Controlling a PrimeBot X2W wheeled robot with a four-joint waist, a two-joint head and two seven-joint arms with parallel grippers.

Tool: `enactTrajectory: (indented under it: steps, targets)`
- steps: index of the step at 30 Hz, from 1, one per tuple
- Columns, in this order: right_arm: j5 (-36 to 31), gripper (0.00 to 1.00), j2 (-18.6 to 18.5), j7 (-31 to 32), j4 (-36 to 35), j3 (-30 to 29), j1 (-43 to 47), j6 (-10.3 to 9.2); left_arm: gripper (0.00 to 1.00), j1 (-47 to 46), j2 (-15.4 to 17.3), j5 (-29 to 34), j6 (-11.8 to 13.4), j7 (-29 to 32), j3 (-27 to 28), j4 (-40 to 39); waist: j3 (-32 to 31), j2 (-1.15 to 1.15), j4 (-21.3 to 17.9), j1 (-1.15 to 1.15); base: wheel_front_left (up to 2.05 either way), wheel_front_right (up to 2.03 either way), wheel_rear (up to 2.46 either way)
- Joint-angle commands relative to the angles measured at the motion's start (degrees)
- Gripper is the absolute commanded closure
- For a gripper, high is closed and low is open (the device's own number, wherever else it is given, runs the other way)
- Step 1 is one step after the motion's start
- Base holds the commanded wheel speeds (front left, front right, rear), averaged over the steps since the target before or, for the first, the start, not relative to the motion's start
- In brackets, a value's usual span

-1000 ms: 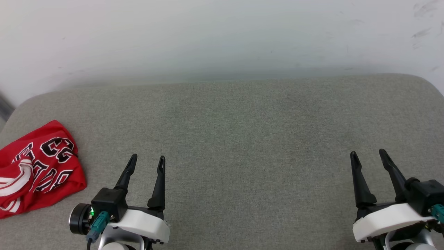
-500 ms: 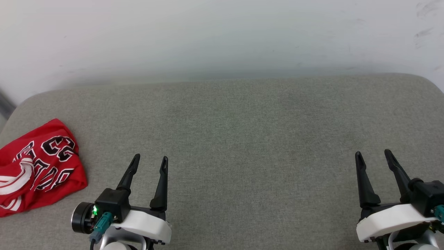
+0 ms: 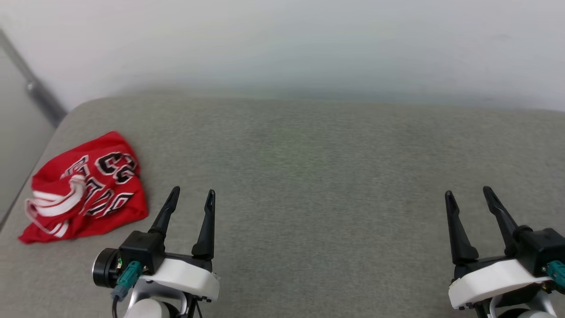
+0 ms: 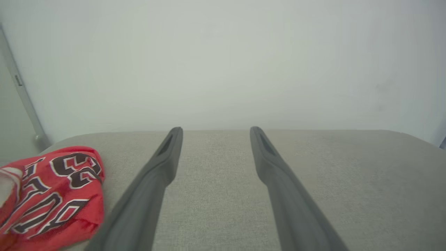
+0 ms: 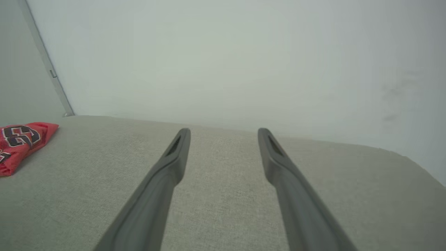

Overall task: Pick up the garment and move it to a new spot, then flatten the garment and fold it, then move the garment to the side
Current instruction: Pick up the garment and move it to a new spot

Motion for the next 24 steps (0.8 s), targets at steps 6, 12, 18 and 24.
enactTrajectory:
  steps: [6,12,18,24]
  targets:
    - [-0.2,0.0,0.0,0.4,-1.4,1.4,0.5,0.0,0.0,0.3,-0.1,-0.6,0.8,-0.2,1.5,0.1,-0.2,0.0,9.5,0.0,0.0,0.0,0.0]
    - [-0.4,0.0,0.0,0.7,-1.8,2.3,0.4,0.0,0.0,0.8,-0.1,0.0,1.2,-0.2,2.8,0.0,0.0,0.0,14.8,0.0,0.0,0.0,0.0]
    - [-0.7,0.0,0.0,0.6,-1.6,3.4,-0.1,-0.01,0.0,1.4,-0.1,0.4,1.3,-0.2,4.6,-0.2,0.0,0.0,20.2,0.0,0.0,0.0,0.0]
    - [-0.9,0.0,0.0,0.6,-1.4,3.7,-0.6,-0.01,0.0,1.6,-0.1,1.0,1.0,-0.2,5.9,0.0,0.1,0.0,23.8,0.0,0.0,0.0,0.0]
